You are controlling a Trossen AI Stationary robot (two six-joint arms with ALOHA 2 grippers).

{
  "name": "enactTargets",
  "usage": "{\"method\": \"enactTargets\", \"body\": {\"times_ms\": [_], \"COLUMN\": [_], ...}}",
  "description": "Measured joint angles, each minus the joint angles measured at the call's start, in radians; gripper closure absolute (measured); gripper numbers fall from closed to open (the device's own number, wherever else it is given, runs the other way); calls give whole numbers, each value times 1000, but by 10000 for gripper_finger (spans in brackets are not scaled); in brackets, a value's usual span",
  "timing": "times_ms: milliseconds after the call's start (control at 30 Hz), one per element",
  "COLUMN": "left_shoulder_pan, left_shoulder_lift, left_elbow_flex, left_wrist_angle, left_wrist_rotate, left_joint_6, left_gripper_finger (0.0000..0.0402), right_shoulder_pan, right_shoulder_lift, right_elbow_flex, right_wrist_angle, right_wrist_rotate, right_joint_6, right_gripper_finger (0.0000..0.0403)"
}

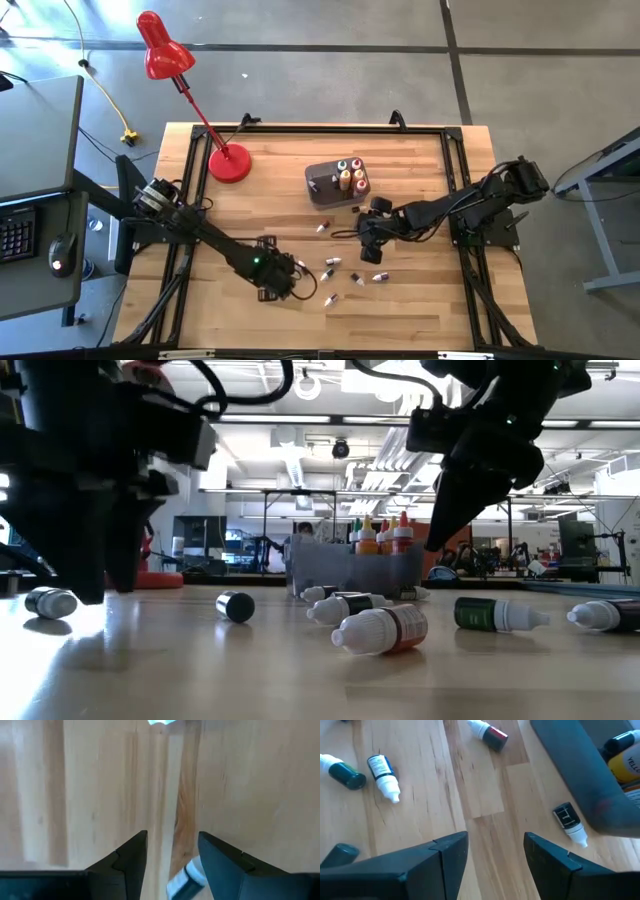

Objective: Pick & Place food coloring
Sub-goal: Put the small black food coloring bottle into the black bin

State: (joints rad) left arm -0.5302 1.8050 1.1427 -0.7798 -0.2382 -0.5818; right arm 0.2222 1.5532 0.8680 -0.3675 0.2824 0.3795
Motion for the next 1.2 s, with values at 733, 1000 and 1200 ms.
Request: {"method": "enactTargets", "body": {"times_ms": [733, 1000, 1200], "left_shoulder_pan": [-12, -13, -13], "left_shoulder_lift": [-1, -1, -4], "left_elbow_flex": [111, 19, -41], "left_wrist_angle": [-223, -70, 11], "left_wrist_rotate": [18, 102, 114], "left_joint_6": [192, 184, 183], "left_gripper_finger": [232, 232, 232], "right_shoulder_pan": [1, 1, 1], "right_shoulder_lift": [-1, -1, -1], "right_elbow_flex": [0, 0, 0], "right_wrist_angle": [0, 0, 0], "right_wrist_rotate": [-3, 0, 1], "right_joint_6": [-3, -3, -3], "right_gripper_finger": [215, 215, 215]}}
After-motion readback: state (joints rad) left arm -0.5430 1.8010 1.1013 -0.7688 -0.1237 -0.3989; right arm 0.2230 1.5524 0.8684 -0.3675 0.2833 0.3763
